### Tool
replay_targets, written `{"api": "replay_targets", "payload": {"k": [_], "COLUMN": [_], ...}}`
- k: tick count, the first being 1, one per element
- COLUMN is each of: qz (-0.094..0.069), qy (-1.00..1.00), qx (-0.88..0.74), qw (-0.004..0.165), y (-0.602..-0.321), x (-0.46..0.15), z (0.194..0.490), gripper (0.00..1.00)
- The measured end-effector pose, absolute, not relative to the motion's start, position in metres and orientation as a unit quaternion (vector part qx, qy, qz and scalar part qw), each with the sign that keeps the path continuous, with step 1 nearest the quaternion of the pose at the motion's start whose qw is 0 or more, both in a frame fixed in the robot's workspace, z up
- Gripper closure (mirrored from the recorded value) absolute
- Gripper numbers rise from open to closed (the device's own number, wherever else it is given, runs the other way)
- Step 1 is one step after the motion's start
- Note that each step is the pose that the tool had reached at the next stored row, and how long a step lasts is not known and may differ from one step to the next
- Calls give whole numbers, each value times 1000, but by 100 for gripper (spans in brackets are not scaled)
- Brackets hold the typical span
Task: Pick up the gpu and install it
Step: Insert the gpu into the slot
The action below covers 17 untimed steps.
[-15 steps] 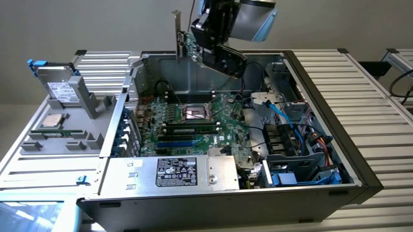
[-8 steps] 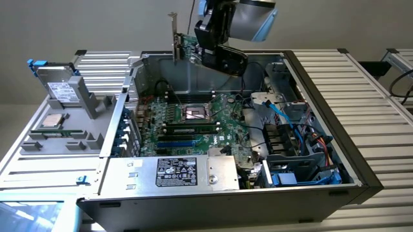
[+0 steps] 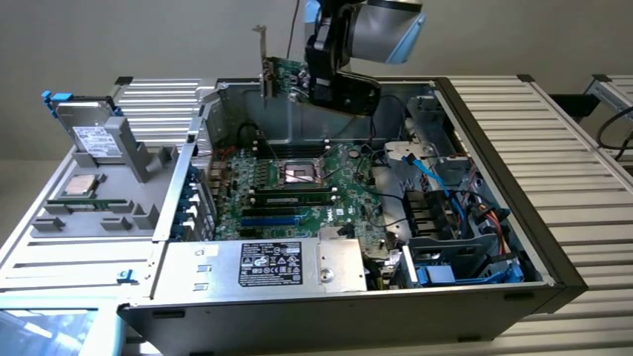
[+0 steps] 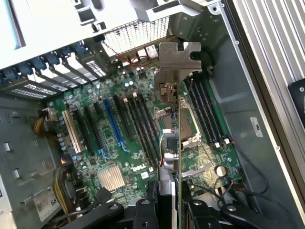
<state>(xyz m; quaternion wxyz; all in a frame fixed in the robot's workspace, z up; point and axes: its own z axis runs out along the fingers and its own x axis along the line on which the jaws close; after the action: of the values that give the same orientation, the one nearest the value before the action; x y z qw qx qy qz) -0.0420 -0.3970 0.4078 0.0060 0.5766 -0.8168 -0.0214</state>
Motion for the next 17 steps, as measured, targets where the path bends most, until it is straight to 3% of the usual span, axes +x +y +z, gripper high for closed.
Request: {"api": "replay_targets", "payload": {"k": [6, 13, 17], "qz": [-14, 9, 15], "qy": [-789, -769, -758], "qx": [615, 639, 652], "qw": [6, 5, 7], "y": [-397, -397, -397], "x": [-42, -42, -42], "z": [406, 406, 404], "gripper": [71, 71, 71]}}
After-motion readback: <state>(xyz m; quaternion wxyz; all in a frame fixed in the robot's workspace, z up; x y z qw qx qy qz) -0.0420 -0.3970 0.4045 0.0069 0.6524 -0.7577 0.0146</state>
